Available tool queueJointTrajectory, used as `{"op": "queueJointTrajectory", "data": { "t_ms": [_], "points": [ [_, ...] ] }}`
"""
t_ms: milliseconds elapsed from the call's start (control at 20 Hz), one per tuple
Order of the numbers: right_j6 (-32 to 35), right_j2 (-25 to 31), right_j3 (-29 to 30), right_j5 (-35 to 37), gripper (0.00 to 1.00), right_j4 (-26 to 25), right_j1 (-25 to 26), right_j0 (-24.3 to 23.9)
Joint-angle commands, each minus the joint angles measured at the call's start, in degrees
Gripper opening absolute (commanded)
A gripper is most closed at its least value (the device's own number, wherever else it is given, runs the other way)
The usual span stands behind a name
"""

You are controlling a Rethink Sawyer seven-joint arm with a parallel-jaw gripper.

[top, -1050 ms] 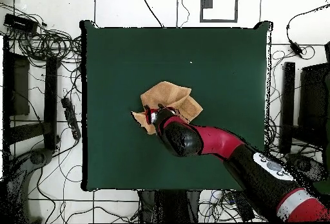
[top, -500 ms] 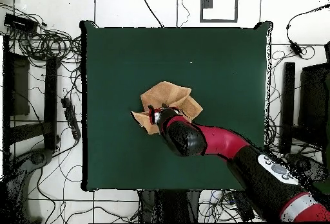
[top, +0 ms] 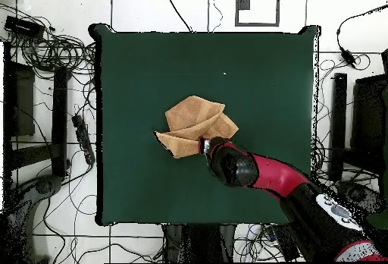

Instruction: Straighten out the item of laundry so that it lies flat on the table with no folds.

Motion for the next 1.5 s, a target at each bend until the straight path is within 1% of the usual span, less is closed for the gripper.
{"op": "queueJointTrajectory", "data": {
  "t_ms": [50,250,400,750,950,1050,1250,1400,1500],
  "points": [
    [15.07,-7.06,-5.06,-2.4,1.0,5.32,6.92,5.48],
    [15.19,-6.47,-4.39,-5.39,1.0,6.64,9.46,4.96],
    [14.86,-5.1,-3.05,-6.37,1.0,7.42,9.98,4.29],
    [13.81,-3.03,-2.53,-4.93,1.0,9.8,8.73,3.74],
    [12.33,-2.98,-2.66,-4.58,1.0,9.27,8.38,3.58],
    [11.48,-3.85,-3.0,-4.39,1.0,8.53,8.63,3.93],
    [10.46,-5.91,-3.67,-0.76,1.0,8.79,8.26,5.32],
    [11.62,-7.86,-2.38,2.79,1.0,10.38,5.96,7.61],
    [13.88,-10.04,-1.63,4.66,1.0,12.64,4.66,10.12]
  ]
}}
